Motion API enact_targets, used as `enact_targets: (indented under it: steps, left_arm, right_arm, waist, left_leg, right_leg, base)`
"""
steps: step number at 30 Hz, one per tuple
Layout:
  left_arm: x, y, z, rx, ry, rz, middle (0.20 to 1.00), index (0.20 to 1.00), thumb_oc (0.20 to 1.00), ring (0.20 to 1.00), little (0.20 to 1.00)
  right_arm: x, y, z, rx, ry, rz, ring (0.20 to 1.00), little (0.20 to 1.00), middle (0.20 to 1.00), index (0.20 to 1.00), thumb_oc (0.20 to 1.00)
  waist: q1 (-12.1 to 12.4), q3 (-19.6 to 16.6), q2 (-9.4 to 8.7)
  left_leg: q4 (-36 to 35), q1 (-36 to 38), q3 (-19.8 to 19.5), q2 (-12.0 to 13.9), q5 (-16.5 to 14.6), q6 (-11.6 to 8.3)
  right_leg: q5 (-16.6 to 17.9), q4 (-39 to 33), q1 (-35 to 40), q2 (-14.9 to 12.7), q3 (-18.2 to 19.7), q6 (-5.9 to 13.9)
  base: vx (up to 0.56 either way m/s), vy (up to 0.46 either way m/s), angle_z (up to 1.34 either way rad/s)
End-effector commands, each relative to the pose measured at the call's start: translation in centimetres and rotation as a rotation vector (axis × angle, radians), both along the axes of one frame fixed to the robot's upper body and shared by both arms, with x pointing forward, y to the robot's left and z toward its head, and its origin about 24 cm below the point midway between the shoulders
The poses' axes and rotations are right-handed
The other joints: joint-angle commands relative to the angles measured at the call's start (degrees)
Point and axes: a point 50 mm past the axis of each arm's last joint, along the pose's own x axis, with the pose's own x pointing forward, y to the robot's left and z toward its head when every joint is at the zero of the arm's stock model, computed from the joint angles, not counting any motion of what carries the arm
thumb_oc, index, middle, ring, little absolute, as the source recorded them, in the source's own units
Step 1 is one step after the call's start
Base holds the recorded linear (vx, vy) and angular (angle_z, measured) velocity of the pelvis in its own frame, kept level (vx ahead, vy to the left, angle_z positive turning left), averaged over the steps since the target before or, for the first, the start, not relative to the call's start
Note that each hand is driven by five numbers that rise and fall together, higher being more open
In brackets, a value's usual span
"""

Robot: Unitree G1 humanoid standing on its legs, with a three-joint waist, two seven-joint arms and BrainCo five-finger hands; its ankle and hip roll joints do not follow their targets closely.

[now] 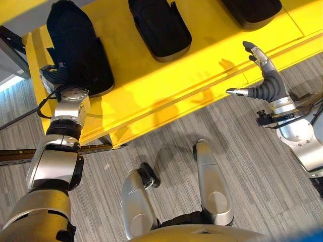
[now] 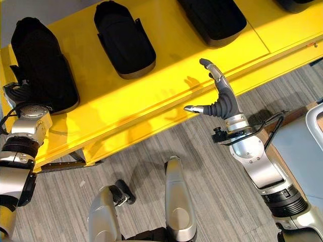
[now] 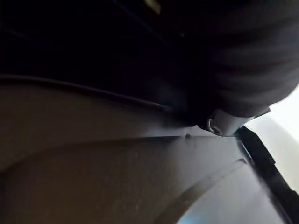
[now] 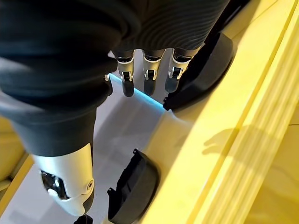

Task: Move parts from the plastic box to the shelf.

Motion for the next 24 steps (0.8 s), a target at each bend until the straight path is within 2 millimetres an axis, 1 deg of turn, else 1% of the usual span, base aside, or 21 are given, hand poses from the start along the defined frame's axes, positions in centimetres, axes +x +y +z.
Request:
enact_targets:
  steps: [1,7,9,11,13,19,20,21,23,24]
  left_arm:
    - [-2.2,4.2,2.3,0.107,0.003,0.144,0.200,0.200,0.200,0.200,0.200]
    - [-2.7,5.0,2.2,0.068,0.007,0.166,0.200,0.200,0.200,0.200,0.200]
    - [-3.0,5.3,1.7,0.030,0.009,0.222,0.200,0.200,0.200,0.200,0.200]
    - [-3.1,5.3,1.6,0.027,0.015,0.232,0.200,0.200,0.200,0.200,0.200]
    - [-3.5,5.9,1.4,0.046,0.032,0.228,0.200,0.200,0.200,0.200,0.200]
    - [-3.4,5.8,1.7,0.065,0.041,0.211,0.200,0.200,0.200,0.200,0.200]
    - [-3.4,5.8,1.8,0.073,0.048,0.214,0.467,0.467,0.467,0.467,0.467]
    - [-3.3,5.7,1.9,0.081,0.047,0.215,1.000,1.000,1.000,1.000,1.000]
    - [-3.4,5.8,2.3,0.130,0.057,0.222,1.000,1.000,1.000,1.000,1.000]
    - [-3.3,5.7,2.9,0.165,0.058,0.229,1.000,1.000,1.000,1.000,1.000]
  right_arm:
    - [-0.9,-0.1,2.9,0.027,-0.133,0.034,1.000,1.000,1.000,1.000,1.000]
    - [-1.0,-0.1,2.9,0.039,-0.138,0.034,1.000,1.000,1.000,1.000,1.000]
    - [-1.2,0.2,2.8,0.045,-0.145,0.042,1.000,1.000,1.000,1.000,1.000]
    - [-1.2,0.3,2.8,0.050,-0.151,0.037,1.000,1.000,1.000,1.000,1.000]
    - [-1.1,0.1,2.9,0.049,-0.155,0.024,1.000,1.000,1.000,1.000,1.000]
    - [-1.1,-0.1,2.8,0.042,-0.149,0.017,1.000,1.000,1.000,1.000,1.000]
    - [-1.1,-0.1,2.9,0.040,-0.150,0.016,1.000,1.000,1.000,1.000,1.000]
    - [-1.2,-0.1,2.9,0.040,-0.151,0.016,1.000,1.000,1.000,1.000,1.000]
    - [-1.1,-0.2,2.9,0.039,-0.151,0.017,1.000,1.000,1.000,1.000,1.000]
    - [-1.1,-0.2,2.9,0.042,-0.151,0.016,1.000,1.000,1.000,1.000,1.000]
  waist:
    - [0.5,-2.0,-1.40]
    - [0.7,-1.5,-1.57]
    - [1.1,-1.4,-1.77]
    - [1.2,-1.3,-1.87]
    - [1.3,-1.3,-1.83]
    - [1.3,-1.3,-1.66]
    - [1.2,-1.3,-1.63]
    - [1.2,-1.3,-1.62]
    - [1.2,-1.3,-1.59]
    - [1.1,-1.4,-1.64]
  left_leg:
    - [-1.5,-1.0,1.9,-3.6,-0.7,6.76]
    - [-1.9,-1.2,2.5,-3.6,-0.7,7.06]
    - [-2.0,-1.6,2.4,-3.8,-1.0,7.29]
    - [-2.6,-1.4,2.5,-3.9,-0.8,7.27]
    - [-3.6,-0.9,2.7,-3.9,-0.3,7.10]
    - [-4.2,-0.9,2.8,-4.1,-0.1,7.18]
    - [-4.3,-0.8,2.8,-4.1,-0.1,7.19]
    - [-4.3,-0.9,2.8,-4.2,-0.1,7.22]
    - [-4.3,-0.8,2.9,-4.3,-0.2,7.31]
    - [-4.5,-0.8,3.0,-4.3,-0.2,7.36]
  right_leg:
    - [1.8,-4.5,1.9,1.4,-5.3,-4.14]
    - [2.5,-5.3,1.6,1.6,-5.2,-3.59]
    - [2.5,-5.3,1.2,2.1,-5.1,-3.44]
    - [2.6,-5.5,1.3,2.2,-5.1,-3.35]
    - [2.8,-6.1,1.4,2.3,-5.2,-3.40]
    - [2.8,-6.5,1.3,2.6,-5.2,-3.60]
    - [2.8,-6.6,1.3,2.6,-5.2,-3.63]
    - [2.7,-6.5,1.3,2.7,-5.1,-3.69]
    - [2.7,-6.7,1.3,2.8,-5.1,-3.78]
    - [2.8,-6.8,1.3,2.9,-5.1,-3.82]
  base:
    - [-0.03,0.096,-0.07]
    - [-0.03,0.019,-0.05]
    - [-0.06,0.002,-0.02]
    - [-0.02,-0.007,-0.01]
    - [0.00,0.000,0.00]
    - [0.00,0.000,0.00]
    - [0.00,0.000,0.00]
    - [0.00,0.000,0.00]
    - [0.00,0.000,0.00]
    - [0.00,0.000,0.00]
